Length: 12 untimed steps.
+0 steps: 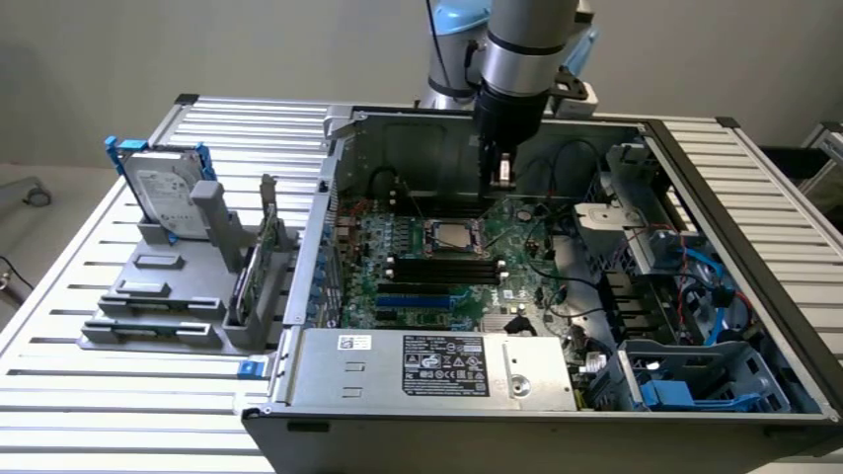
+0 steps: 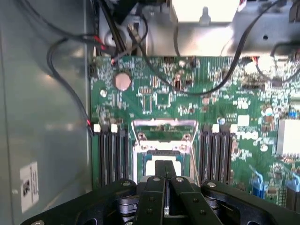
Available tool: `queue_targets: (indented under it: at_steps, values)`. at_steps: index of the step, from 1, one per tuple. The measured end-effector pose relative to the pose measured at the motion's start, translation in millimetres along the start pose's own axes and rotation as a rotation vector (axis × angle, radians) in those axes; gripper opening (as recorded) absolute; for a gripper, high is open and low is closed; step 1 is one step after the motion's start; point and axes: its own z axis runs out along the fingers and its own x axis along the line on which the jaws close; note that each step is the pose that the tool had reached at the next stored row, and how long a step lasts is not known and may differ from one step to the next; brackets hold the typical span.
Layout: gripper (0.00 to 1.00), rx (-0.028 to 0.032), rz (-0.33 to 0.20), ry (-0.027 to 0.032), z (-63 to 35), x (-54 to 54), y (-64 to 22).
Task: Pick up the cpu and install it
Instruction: 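Close the cpu cover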
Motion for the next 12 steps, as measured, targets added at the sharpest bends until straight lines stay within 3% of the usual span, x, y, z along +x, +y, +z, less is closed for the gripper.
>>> queue_targets:
  at_steps: [4,12]
  values:
    - [0.11,0.0,0.0,0.0003,-4.0,0.3,16.9]
    - [0.11,0.0001,-0.001,0.0005,-4.2,0.5,38.6]
